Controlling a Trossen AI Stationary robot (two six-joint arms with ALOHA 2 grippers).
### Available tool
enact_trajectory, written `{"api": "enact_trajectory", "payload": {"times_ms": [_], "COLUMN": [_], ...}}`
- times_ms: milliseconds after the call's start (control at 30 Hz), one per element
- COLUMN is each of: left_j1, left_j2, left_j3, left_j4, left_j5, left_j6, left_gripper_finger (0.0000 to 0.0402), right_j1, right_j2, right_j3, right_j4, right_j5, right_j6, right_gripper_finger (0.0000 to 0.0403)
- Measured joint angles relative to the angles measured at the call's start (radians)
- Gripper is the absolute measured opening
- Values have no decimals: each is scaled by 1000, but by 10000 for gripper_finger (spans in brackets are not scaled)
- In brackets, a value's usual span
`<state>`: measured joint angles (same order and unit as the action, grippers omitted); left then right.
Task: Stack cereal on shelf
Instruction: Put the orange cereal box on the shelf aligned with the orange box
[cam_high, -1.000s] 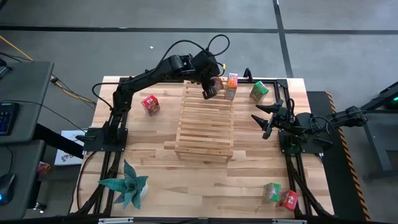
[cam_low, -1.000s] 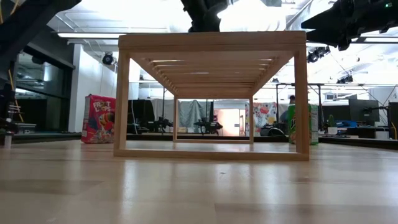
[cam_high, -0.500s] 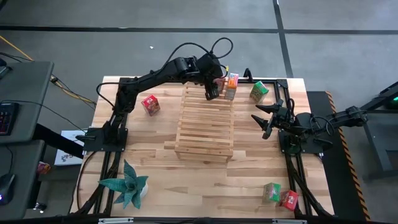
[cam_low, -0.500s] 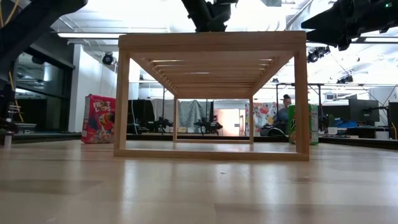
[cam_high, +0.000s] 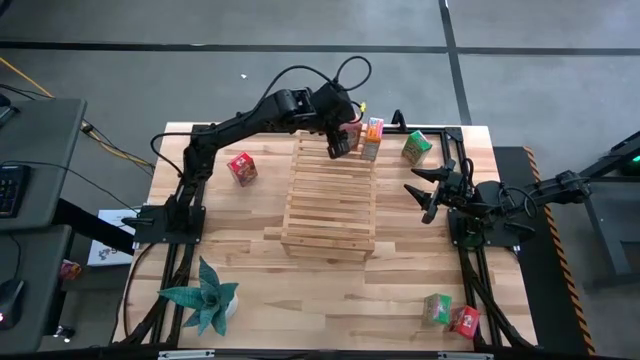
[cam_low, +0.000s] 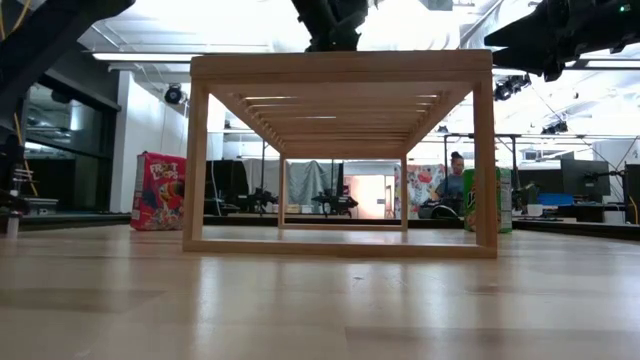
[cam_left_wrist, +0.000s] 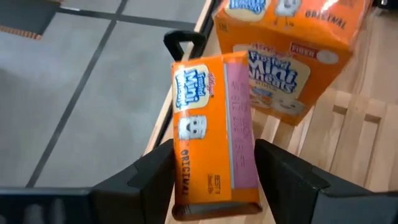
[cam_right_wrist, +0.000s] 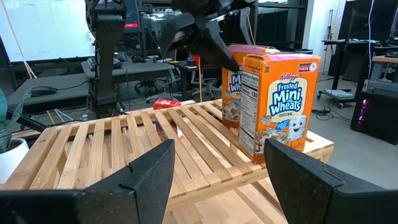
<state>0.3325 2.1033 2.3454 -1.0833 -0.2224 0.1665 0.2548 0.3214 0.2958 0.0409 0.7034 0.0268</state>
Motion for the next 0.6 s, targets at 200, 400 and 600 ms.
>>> {"api": "enact_trajectory", "payload": {"times_ms": [200, 400, 600], "left_j1": [-6, -15, 5], "left_j2": [-27, -84, -136], "left_j3": [0, -1, -22], "left_j4": [-49, -115, -129], "left_j5": [0, -11, -57], "left_j6": [-6, -8, -35], "left_gripper_finger": [205, 204, 141], "right_j1": [0, 0, 0], "right_j2": [0, 0, 0], "right_j3": [0, 0, 0], "right_j4": [0, -1, -11], "right_j5": [0, -1, -2], "right_j6": [0, 0, 3], "right_gripper_finger": [240, 240, 240]}}
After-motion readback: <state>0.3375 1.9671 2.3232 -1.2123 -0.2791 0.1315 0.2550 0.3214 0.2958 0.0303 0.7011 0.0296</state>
